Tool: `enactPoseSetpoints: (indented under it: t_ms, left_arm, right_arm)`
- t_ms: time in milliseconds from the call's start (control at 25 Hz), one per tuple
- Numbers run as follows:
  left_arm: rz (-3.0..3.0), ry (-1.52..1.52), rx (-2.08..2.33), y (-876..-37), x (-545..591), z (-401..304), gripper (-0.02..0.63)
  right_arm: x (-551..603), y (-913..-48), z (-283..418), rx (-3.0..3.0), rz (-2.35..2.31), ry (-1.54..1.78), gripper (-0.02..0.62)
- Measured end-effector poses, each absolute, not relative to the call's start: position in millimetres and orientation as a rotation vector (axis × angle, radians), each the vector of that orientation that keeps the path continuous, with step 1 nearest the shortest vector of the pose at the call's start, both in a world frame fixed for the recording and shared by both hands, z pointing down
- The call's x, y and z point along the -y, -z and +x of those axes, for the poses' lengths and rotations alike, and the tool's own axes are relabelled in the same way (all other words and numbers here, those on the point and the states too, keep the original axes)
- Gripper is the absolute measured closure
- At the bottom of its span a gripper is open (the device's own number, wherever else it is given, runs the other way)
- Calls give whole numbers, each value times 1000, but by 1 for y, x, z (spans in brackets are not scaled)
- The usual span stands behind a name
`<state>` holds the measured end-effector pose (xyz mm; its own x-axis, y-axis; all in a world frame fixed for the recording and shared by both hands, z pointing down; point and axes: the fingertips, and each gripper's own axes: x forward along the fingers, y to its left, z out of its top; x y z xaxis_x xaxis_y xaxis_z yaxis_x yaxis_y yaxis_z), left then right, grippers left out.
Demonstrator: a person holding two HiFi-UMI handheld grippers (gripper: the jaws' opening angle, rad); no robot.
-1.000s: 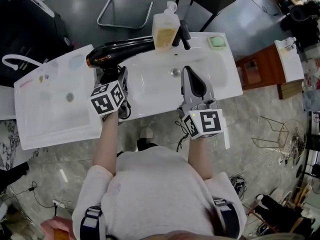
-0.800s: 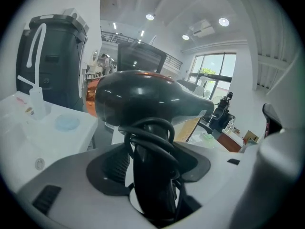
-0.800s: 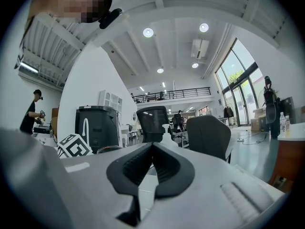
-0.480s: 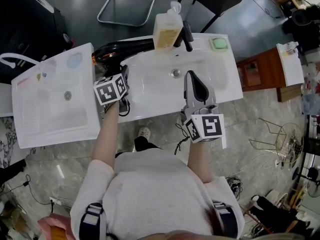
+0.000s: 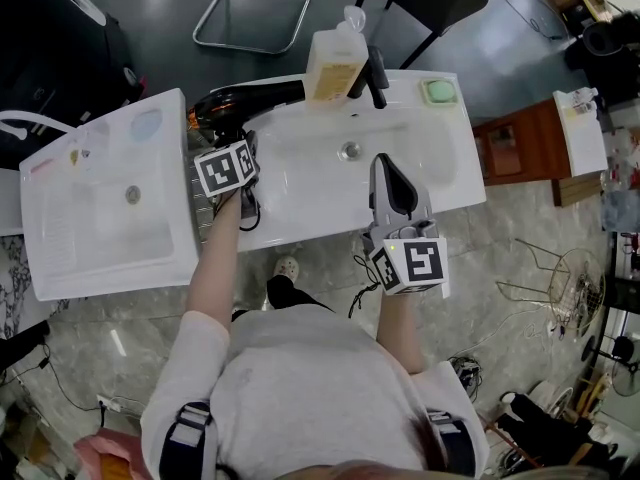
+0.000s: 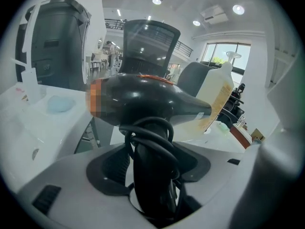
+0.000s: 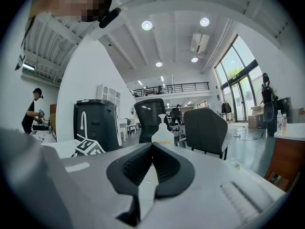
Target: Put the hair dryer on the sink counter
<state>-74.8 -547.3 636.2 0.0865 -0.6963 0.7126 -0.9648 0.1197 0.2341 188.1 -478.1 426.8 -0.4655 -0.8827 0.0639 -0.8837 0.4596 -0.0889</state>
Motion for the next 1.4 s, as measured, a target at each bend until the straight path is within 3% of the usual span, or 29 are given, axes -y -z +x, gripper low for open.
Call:
enactPoseSetpoints:
  t_ms: [1080,1400]
  left_arm:
    - [1532,-598,1647,-669,563,-73,337]
    - [1598,-597,1653,-650,555,-71,282]
  right_arm:
    - [488,-444,186,2689,1573,-231,584]
    - [481,-433,177,2715,1567,-210,584]
